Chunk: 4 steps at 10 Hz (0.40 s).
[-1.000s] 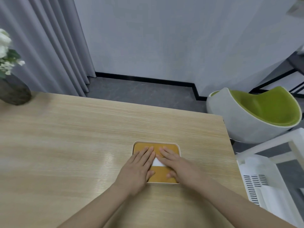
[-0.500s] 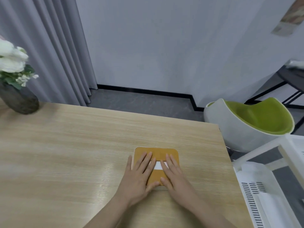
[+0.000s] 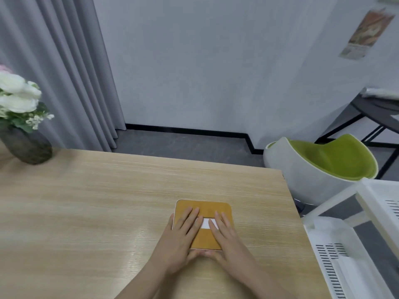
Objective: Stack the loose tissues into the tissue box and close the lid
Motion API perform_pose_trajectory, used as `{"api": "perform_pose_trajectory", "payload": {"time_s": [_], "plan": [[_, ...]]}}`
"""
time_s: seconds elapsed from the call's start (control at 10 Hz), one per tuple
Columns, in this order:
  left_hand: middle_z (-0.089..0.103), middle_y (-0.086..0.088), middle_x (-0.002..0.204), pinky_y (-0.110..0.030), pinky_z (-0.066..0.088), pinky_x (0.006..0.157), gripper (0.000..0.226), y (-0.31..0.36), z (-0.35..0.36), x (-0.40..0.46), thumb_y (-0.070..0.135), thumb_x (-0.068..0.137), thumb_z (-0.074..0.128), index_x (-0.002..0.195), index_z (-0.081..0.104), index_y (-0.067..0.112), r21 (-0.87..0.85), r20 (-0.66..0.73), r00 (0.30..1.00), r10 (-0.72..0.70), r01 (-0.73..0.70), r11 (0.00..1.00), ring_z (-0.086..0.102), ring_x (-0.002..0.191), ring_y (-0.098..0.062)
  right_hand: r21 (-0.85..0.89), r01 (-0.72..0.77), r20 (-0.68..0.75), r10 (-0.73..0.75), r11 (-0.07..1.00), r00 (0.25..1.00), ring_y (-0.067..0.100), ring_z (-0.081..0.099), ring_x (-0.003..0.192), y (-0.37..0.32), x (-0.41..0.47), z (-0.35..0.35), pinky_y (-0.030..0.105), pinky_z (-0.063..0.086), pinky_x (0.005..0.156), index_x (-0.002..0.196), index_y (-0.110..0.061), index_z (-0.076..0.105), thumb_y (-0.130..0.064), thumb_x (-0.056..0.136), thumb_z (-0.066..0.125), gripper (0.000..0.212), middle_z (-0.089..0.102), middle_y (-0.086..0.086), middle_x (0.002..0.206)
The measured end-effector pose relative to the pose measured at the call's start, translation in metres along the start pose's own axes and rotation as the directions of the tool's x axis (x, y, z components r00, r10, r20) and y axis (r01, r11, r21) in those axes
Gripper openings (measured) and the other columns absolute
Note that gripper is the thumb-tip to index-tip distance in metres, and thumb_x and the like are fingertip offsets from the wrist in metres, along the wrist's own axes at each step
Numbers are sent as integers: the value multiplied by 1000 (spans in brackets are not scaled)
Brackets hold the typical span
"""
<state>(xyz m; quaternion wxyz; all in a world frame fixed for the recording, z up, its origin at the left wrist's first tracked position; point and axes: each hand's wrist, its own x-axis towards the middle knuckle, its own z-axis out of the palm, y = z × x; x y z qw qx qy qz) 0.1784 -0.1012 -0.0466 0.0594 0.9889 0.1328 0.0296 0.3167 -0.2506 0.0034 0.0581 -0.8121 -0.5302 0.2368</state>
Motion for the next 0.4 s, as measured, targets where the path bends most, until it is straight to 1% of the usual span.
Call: {"api": "perform_pose_trajectory", "payload": {"time_s": [0.1, 0.2, 0.3, 0.4], "plan": [[34, -5, 157, -55, 37, 109, 86, 1, -7, 2, 77, 85, 31, 148, 43, 18, 47, 16, 1000, -21, 20, 999, 33, 144, -23, -54, 2, 23, -1, 999, 1000, 10, -35, 139, -3, -1, -3, 38, -5, 121, 151, -34, -12, -91, 57, -8, 109, -34, -10, 153], [35, -5, 157, -56, 26, 108, 90, 3, -10, 3, 79, 81, 34, 148, 42, 20, 64, 15, 999, -35, 34, 997, 32, 144, -23, -97, -8, 4, 8, 995, 1000, 10, -34, 140, -6, -1, -7, 38, -9, 119, 151, -34, -11, -86, 64, 1, 101, -34, -11, 151], [40, -6, 154, -54, 21, 105, 88, 1, -12, 1, 78, 82, 30, 145, 47, 19, 95, -2, 1000, -19, 20, 995, 28, 143, -22, -95, 1, -2, -1, 995, 1000, 9, -32, 141, -2, -2, -4, 36, -12, 117, 151, -34, -9, -92, 58, -11, 109, -32, -12, 152], [42, -6, 153, -52, 21, 106, 86, 3, -10, 0, 78, 86, 24, 144, 49, 19, 104, -52, 999, -6, 11, 995, 27, 143, -22, -127, -4, 10, 6, 992, 1000, 10, -28, 142, -2, -3, -10, 36, -12, 116, 152, -32, -7, -82, 77, 9, 91, -29, -13, 152]]}}
